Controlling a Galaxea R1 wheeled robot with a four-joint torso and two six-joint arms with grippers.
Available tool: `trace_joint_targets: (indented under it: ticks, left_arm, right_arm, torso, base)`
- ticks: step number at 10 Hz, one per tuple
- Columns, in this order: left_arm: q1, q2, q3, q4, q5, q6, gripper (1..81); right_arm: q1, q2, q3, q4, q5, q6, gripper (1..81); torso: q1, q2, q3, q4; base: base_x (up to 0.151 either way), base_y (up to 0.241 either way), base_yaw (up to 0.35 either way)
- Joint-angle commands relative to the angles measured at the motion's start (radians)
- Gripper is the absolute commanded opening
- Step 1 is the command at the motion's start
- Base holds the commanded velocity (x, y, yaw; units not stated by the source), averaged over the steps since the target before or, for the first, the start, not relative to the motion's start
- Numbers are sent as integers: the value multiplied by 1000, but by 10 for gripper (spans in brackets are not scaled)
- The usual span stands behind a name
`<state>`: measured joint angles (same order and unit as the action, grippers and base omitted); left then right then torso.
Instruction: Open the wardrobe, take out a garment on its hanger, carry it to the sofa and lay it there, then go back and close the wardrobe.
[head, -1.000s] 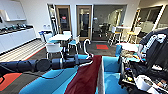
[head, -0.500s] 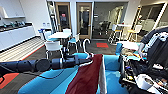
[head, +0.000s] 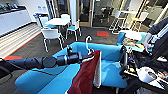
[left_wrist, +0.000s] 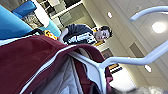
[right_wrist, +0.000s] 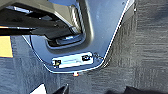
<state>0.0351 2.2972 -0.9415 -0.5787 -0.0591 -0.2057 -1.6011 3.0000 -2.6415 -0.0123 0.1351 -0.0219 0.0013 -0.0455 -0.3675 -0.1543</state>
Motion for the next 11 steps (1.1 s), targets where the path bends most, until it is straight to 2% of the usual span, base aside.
trace_joint_targets:
  ticks: [1,4,7,9,10,11]
  left_arm:
    - [-217,36,-39,30,-59,-20,10]
    - [-296,109,-143,30,-68,-79,10]
    - [-324,226,-306,26,-56,-87,10]
    - [-330,274,-362,26,-54,-87,10]
    - [-338,295,-387,23,-57,-87,10]
    - [-355,327,-422,20,-57,-98,10]
  right_arm:
    - [-3,-5,5,-11,-66,-3,811]
    - [8,-4,6,-9,-71,-3,811]
    - [12,0,6,-5,-72,-1,811]
    - [14,1,8,-6,-72,-1,811]
    - [16,3,8,-8,-72,-1,811]
    - [20,6,8,-9,-74,-1,811]
  torso:
    - [0,0,3,0]
    - [1,1,-26,0]
    - [1,1,-26,0]
    - [1,1,-26,0]
    - [1,1,-119,0]
    - [1,1,-124,0]
  base:
    - [0,0,0]
    - [0,0,0]
    - [0,0,0]
    - [0,0,0]
    - [0,0,0]
    - [0,0,0]
